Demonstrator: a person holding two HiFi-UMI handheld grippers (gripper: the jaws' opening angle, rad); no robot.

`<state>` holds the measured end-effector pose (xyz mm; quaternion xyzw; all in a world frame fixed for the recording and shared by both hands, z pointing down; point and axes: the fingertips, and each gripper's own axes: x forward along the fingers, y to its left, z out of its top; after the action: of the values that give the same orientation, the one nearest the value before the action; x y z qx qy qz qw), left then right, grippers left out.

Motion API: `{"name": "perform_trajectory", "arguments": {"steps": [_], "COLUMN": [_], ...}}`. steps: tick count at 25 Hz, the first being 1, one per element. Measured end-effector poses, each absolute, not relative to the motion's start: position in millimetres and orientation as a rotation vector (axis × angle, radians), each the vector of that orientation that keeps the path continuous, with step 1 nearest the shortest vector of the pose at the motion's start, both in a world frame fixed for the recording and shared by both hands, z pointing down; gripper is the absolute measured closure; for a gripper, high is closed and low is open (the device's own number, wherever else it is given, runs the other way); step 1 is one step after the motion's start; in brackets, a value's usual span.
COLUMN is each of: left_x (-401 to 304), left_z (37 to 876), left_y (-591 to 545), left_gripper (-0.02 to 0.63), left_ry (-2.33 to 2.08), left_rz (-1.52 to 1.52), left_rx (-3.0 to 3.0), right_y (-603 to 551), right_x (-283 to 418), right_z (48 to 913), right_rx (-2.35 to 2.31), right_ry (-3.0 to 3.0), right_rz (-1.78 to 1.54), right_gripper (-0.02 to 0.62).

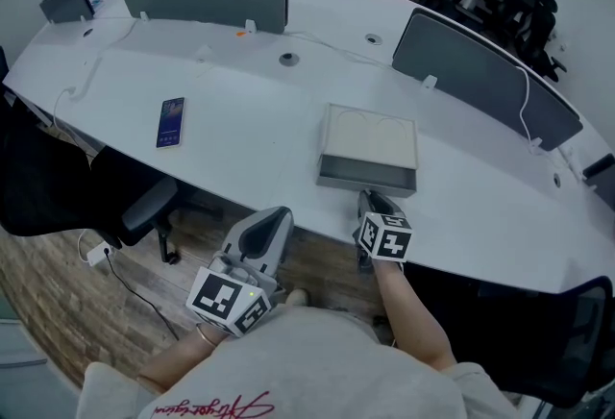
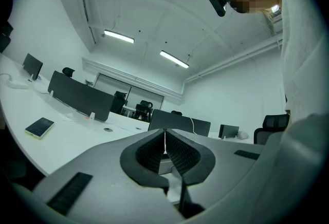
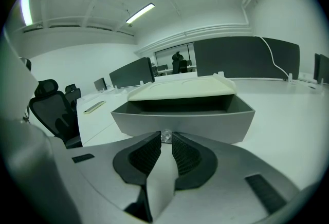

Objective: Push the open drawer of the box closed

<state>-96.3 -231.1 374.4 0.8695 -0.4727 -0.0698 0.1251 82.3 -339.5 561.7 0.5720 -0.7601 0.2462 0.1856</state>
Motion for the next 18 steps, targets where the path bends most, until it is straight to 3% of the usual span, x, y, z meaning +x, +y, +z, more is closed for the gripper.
{"name": "perform_trajectory", "arguments": {"steps": [18], "left_x": [-94.5], "left_z": [376.5], "left_y": [-232.4], "left_gripper": [0.588], "left_ry": [-1.382], "left_rz": [-0.174], "left_rx": [2.544], "right_y": [-350.0], "right_x": [82.2], "right_z": [562.6], "right_rx": [1.623], "right_ry": [-2.139], "right_rz": [0.703], "right_gripper": [0.518]}}
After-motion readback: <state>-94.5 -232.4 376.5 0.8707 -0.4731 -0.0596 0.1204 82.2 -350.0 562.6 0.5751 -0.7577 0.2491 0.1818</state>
